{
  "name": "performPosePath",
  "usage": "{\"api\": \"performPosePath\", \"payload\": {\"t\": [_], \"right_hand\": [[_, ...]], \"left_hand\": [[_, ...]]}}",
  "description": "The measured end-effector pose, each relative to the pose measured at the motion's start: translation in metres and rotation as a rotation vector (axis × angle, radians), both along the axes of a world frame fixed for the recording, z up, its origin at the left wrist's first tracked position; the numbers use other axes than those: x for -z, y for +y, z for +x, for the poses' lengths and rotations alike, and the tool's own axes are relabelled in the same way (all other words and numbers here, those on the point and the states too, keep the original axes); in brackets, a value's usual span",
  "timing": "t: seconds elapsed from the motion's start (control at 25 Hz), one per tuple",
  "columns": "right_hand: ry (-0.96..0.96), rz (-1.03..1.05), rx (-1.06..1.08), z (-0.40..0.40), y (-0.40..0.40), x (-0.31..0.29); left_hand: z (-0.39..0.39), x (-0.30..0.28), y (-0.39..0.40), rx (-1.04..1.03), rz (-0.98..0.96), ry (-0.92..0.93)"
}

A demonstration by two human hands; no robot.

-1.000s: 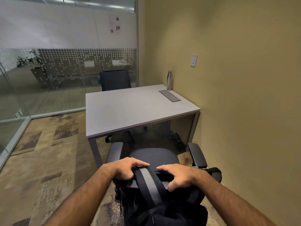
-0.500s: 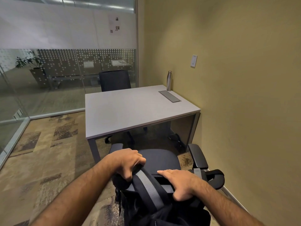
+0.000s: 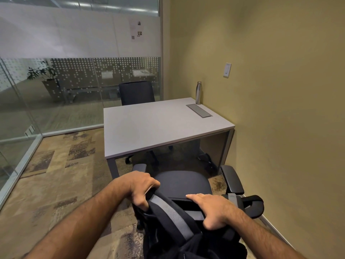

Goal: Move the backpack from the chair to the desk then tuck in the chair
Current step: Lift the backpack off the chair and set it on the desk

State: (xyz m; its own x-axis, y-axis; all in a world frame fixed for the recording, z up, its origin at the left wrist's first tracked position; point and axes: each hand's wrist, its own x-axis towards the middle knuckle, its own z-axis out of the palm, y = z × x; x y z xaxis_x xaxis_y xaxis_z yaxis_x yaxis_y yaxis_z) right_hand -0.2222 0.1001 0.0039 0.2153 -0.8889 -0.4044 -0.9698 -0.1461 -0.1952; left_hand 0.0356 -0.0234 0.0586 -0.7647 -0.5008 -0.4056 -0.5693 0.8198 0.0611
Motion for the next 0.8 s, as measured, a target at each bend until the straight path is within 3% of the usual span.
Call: {"api": "performPosePath", "payload": {"t": [0.44, 0.56, 0.64, 0.68, 0.72, 0.76, 0.8], "right_hand": [[-0.024, -0.055, 0.006, 0.010, -0.001, 0.006], [-0.210, -0.083, 0.028, 0.003, 0.005, 0.000], [-0.477, -0.174, 0.174, -0.002, 0.010, -0.001], [-0.551, -0.319, 0.305, -0.007, 0.010, 0.000], [-0.514, -0.475, 0.465, -0.015, 0.010, 0.000], [-0.347, -0.556, 0.623, -0.027, 0.010, -0.002], [-0.139, -0.501, 0.765, -0.040, 0.011, -0.003]], "left_hand": [[0.016, -0.004, 0.038, 0.086, -0.094, -0.089], [0.011, -0.004, 0.049, 0.112, -0.090, -0.106], [0.005, -0.003, 0.058, 0.140, -0.057, -0.134], [0.002, -0.002, 0.064, 0.155, -0.058, -0.139], [-0.002, -0.001, 0.068, 0.173, -0.065, -0.137], [-0.006, -0.001, 0.073, 0.193, -0.073, -0.135], [-0.011, -0.002, 0.075, 0.209, -0.071, -0.135]]}}
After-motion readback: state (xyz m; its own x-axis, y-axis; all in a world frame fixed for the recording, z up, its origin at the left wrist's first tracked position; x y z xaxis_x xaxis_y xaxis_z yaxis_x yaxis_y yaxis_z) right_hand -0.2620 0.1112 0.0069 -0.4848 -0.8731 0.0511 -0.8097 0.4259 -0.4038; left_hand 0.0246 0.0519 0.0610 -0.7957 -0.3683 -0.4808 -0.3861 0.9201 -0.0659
